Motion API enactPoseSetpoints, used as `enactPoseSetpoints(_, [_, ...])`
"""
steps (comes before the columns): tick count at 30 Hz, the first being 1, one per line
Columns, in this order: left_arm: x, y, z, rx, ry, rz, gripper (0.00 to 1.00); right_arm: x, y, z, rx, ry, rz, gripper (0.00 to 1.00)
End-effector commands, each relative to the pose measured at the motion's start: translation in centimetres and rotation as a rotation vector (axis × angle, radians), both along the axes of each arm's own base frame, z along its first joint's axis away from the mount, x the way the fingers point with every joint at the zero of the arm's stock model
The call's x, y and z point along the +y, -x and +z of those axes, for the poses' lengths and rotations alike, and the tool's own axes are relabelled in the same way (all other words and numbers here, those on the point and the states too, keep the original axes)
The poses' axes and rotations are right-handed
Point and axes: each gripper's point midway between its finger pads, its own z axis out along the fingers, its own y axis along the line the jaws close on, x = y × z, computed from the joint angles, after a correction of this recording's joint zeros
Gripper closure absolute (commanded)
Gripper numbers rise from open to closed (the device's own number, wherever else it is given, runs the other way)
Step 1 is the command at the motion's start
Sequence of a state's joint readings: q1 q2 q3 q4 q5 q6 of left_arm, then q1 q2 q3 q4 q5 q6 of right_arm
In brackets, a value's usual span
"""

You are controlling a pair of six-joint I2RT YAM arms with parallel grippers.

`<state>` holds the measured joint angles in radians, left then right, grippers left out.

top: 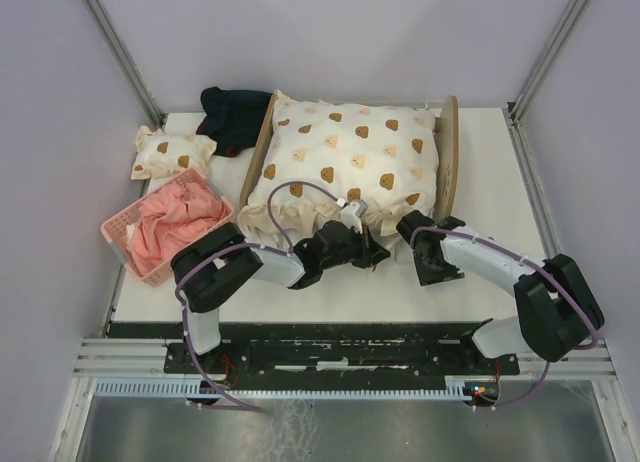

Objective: Set up the pet bed

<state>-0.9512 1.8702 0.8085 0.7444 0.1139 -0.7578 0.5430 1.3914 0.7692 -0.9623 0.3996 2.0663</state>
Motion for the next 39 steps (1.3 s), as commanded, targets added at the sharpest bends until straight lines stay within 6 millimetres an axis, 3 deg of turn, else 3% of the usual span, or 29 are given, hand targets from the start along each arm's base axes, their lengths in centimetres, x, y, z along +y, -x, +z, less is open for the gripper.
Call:
enactPoseSetpoints(1, [-0.5, 0.4, 1.0, -0.060, 0.034, 0.004, 0.97, 1.6, -4.5, 0.7, -0.222, -0.188, -0.537, 0.50])
enactPoseSetpoints(9, [0.3, 0.9, 0.0, -0.060, 0.003, 0.015, 0.97, 2.2, -6.1, -0.6, -0.230, -0.199, -0.611, 0.51])
enactPoseSetpoints(16, [0.6, 0.7, 0.4, -0.078, -0.001, 0.030, 0.97, 1.1, -4.2, -2.6, -0.143, -0.117, -0.652, 0.54])
enactPoseSetpoints(21, [0.6, 0.4, 1.0, -0.086, 0.001, 0.039, 0.97, 0.6, -3.6, -3.5, -0.106, -0.087, -0.639, 0.72])
enactPoseSetpoints(28, [0.8, 0.2, 1.5, -0.092, 0.004, 0.055, 0.97, -2.1, -2.6, -2.6, -0.121, 0.008, -0.601, 0.96])
enactPoseSetpoints(33, [0.4, 0.1, 1.7, -0.085, 0.013, 0.056, 0.97, -5.0, -2.6, -2.3, -0.212, 0.069, -0.524, 0.98])
enactPoseSetpoints(36, [-0.1, 0.1, 1.4, -0.079, 0.002, 0.049, 0.97, -6.7, -3.9, -0.2, -0.310, 0.155, -0.397, 0.98])
enactPoseSetpoints(39, [-0.4, 0.1, 1.2, -0.078, 0.009, 0.041, 0.97, -8.2, -5.1, 3.7, -0.376, 0.289, -0.214, 0.98])
